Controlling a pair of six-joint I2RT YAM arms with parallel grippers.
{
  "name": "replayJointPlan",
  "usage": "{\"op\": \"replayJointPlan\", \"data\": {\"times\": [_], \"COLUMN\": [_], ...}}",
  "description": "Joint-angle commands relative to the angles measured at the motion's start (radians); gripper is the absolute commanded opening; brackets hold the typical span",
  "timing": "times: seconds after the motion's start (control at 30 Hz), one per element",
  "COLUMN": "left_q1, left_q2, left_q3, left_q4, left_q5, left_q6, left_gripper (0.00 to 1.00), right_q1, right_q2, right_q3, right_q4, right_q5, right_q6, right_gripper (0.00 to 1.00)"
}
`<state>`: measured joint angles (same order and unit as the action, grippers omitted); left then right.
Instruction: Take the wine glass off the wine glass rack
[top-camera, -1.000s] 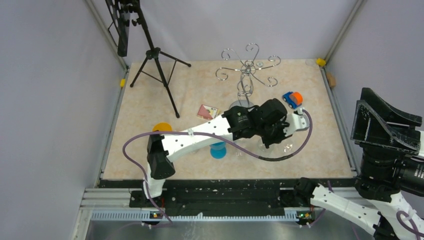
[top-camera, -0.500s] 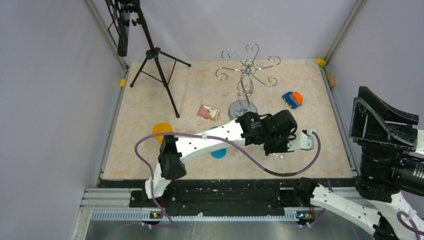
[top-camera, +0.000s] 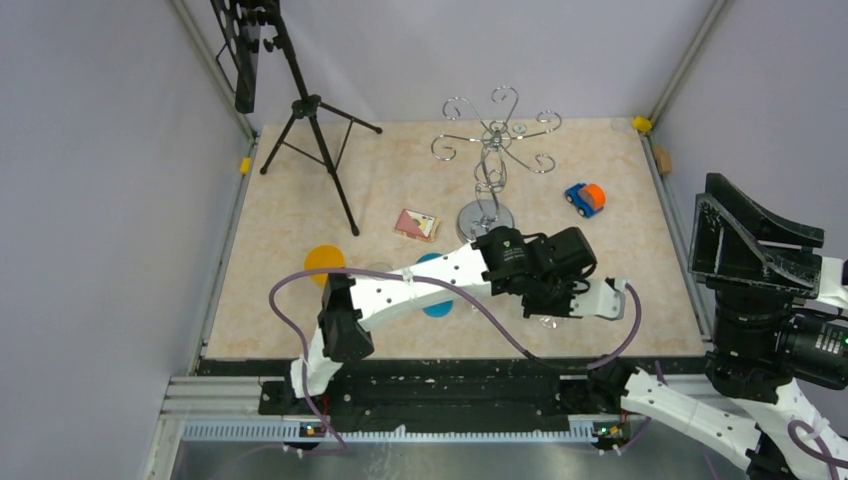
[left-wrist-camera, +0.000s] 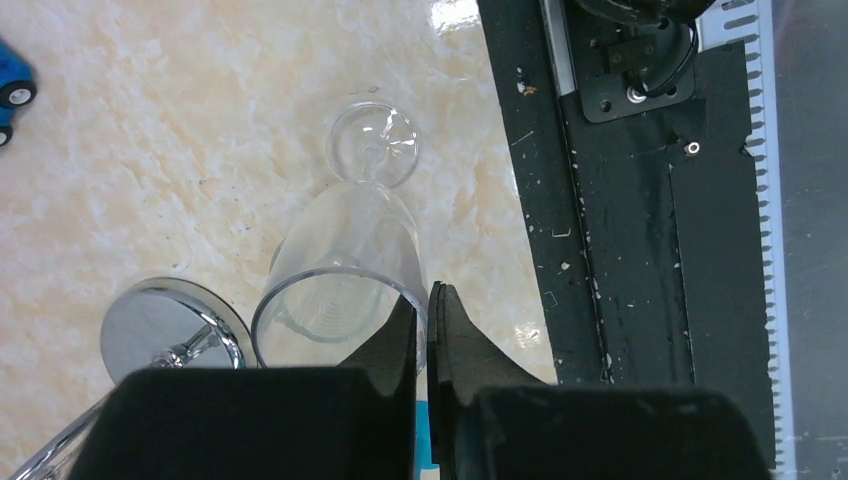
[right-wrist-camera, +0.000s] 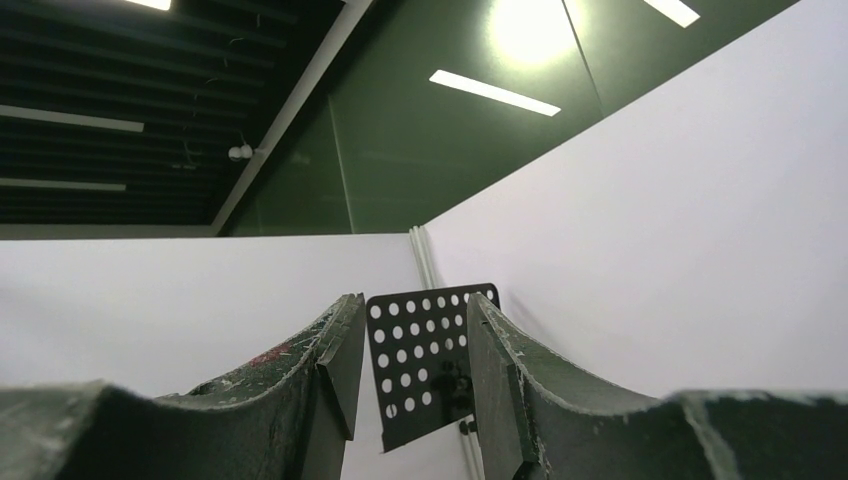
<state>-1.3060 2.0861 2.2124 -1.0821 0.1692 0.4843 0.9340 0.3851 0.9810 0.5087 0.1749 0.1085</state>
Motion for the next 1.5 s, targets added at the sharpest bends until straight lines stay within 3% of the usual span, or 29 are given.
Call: {"op": "replayJointPlan", "data": {"times": [0.0, 0.4, 0.73, 0.83, 0.9, 1.07, 1.17, 1.33, 1.47], "left_q1": [-0.008, -0.010, -0.010, -0.010, -0.010, -0.011, -0.010, -0.011, -0.012], "left_q2": [0.010, 0.078, 0.098, 0.100, 0.101, 0.094, 0.082, 0.061, 0.049], "left_q3": [0.046, 0.107, 0.113, 0.116, 0.120, 0.126, 0.124, 0.112, 0.093], "left_q4": [-0.023, -0.036, -0.035, -0.030, -0.028, -0.036, -0.048, -0.049, -0.057], "left_q5": [0.021, 0.003, -0.011, -0.023, -0.032, -0.037, -0.036, -0.030, -0.042], "left_q6": [0.055, 0.099, 0.096, 0.096, 0.100, 0.112, 0.119, 0.135, 0.164], "left_gripper": [0.00, 0.01, 0.13, 0.10, 0.00, 0.00, 0.00, 0.00, 0.00], "right_q1": [0.006, 0.005, 0.006, 0.005, 0.006, 0.006, 0.005, 0.006, 0.007], "right_q2": [-0.004, 0.020, 0.028, 0.028, 0.028, 0.030, 0.059, 0.179, 0.300], "right_q3": [-0.005, 0.020, 0.020, 0.022, 0.022, 0.029, 0.114, 0.382, 0.585], "right_q4": [0.011, -0.013, -0.018, -0.017, -0.016, -0.032, -0.205, -0.738, -1.115], "right_q5": [0.012, 0.019, 0.023, 0.024, 0.024, 0.050, 0.215, 0.756, 0.923], "right_q6": [0.012, 0.017, 0.031, 0.031, 0.028, 0.008, 0.002, 0.102, 0.159], "right_gripper": [0.43, 0.43, 0.43, 0.43, 0.43, 0.42, 0.37, 0.36, 0.39]}}
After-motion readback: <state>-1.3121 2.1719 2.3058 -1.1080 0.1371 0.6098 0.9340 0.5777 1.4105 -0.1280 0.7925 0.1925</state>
